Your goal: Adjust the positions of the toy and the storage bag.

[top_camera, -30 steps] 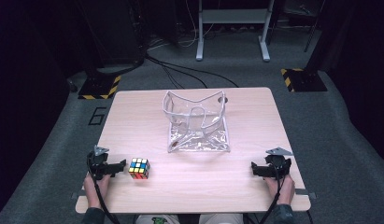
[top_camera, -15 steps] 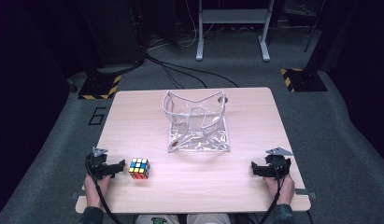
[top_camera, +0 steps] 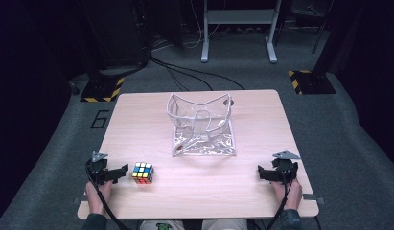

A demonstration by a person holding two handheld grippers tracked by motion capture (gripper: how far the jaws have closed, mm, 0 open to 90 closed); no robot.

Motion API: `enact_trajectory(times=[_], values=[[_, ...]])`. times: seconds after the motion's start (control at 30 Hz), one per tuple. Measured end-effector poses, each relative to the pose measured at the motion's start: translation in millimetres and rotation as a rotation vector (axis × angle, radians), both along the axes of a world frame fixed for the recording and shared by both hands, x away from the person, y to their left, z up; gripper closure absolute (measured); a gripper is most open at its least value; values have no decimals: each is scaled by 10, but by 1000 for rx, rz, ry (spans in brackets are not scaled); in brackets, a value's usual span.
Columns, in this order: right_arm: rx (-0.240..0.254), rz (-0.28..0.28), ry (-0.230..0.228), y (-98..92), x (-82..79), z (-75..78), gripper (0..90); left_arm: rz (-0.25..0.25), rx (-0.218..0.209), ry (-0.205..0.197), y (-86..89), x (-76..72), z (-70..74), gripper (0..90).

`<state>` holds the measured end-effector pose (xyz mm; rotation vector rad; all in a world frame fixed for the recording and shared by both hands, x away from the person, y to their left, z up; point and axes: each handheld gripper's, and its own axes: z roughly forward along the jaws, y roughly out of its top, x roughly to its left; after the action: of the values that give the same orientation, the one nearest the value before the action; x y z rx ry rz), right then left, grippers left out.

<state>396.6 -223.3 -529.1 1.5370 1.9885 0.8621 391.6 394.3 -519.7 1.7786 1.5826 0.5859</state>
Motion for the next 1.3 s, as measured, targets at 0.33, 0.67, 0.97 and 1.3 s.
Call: enact_trajectory(times=[0.33, 0.67, 0.97, 1.3], values=[[-3, -2, 0, -6, 0, 0, 39, -32, -10, -49, -105, -59, 155, 12], [-3, -4, 0, -7, 0, 0, 40, -70, -36, -90, -246, -145, 334, 11], [-6, -7, -1, -9, 1, 0, 42, -128, -42, -104, -427, -166, 417, 10], [1, -20, -5, -1, 5, -1, 45, -187, -56, -111, -608, -197, 431, 3]])
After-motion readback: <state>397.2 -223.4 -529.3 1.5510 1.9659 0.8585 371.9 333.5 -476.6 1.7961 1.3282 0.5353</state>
